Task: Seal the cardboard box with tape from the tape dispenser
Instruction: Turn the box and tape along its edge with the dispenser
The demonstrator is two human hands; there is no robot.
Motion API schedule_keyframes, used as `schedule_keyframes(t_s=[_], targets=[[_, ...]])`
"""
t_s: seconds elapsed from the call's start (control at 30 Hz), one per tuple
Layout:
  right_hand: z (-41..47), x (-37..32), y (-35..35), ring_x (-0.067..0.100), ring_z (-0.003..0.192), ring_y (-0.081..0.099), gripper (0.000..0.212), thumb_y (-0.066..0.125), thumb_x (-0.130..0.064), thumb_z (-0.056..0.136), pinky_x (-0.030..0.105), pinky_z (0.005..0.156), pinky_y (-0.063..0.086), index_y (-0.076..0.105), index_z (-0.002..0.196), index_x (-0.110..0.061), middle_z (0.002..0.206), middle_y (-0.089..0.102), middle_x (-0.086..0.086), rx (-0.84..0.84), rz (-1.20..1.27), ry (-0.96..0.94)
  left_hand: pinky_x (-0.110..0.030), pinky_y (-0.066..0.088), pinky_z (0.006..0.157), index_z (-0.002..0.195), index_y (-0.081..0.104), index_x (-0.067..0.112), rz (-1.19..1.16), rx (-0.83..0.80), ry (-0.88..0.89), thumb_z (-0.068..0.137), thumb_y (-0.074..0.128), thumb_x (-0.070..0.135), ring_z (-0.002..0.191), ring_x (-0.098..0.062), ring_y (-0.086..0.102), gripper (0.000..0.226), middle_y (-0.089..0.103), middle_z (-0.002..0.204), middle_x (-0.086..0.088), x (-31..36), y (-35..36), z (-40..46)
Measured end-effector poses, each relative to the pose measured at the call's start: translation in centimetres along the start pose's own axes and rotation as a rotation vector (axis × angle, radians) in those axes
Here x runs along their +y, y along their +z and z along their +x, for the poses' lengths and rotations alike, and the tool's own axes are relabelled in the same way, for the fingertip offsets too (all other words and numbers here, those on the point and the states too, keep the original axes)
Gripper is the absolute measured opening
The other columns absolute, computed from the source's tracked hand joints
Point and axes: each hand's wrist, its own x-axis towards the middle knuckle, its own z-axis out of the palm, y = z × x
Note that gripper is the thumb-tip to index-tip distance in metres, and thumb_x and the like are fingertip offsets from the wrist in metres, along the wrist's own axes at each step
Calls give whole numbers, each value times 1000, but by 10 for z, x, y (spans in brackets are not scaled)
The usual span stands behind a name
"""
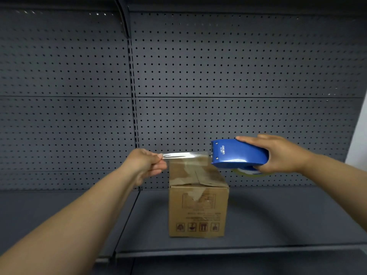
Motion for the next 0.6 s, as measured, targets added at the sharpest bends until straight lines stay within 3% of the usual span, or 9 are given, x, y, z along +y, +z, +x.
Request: schedule_keyframes(t_s=[0.2, 0.37, 0.53, 0.6], targets=[[-35, 14, 0, 5, 91, 47, 83, 70, -31, 70, 22, 74, 40, 18, 127, -61, 95, 48, -14, -37, 7, 65, -17, 54, 50, 94, 61, -4, 100, 8, 18, 90, 55, 10, 54, -11, 65, 16, 67, 74, -12, -17, 5, -16], [-50, 19, 9, 10, 91, 47, 83, 67, -36, 67, 29, 80, 44, 16, 125, -66, 96, 50, -10, -69, -10, 77, -15, 51, 51, 78, 61, 5, 248, 24, 116, 92, 52, 11, 48, -5, 62, 18, 65, 69, -7, -33, 22, -27], [-54, 22, 13, 10, 90, 47, 80, 61, -44, 63, 28, 79, 43, 11, 118, -72, 94, 50, -11, -76, -17, 75, -15, 50, 49, 73, 60, 7, 384, 51, 128, 92, 51, 14, 55, -13, 61, 22, 64, 66, -7, -40, 30, -25], [-53, 22, 15, 8, 87, 47, 80, 63, -41, 65, 26, 75, 42, 16, 125, -66, 90, 46, -14, -85, -20, 79, -24, 54, 59, 71, 60, 6, 435, 66, 138, 92, 51, 14, 57, -17, 62, 24, 65, 65, -8, -40, 31, -23]])
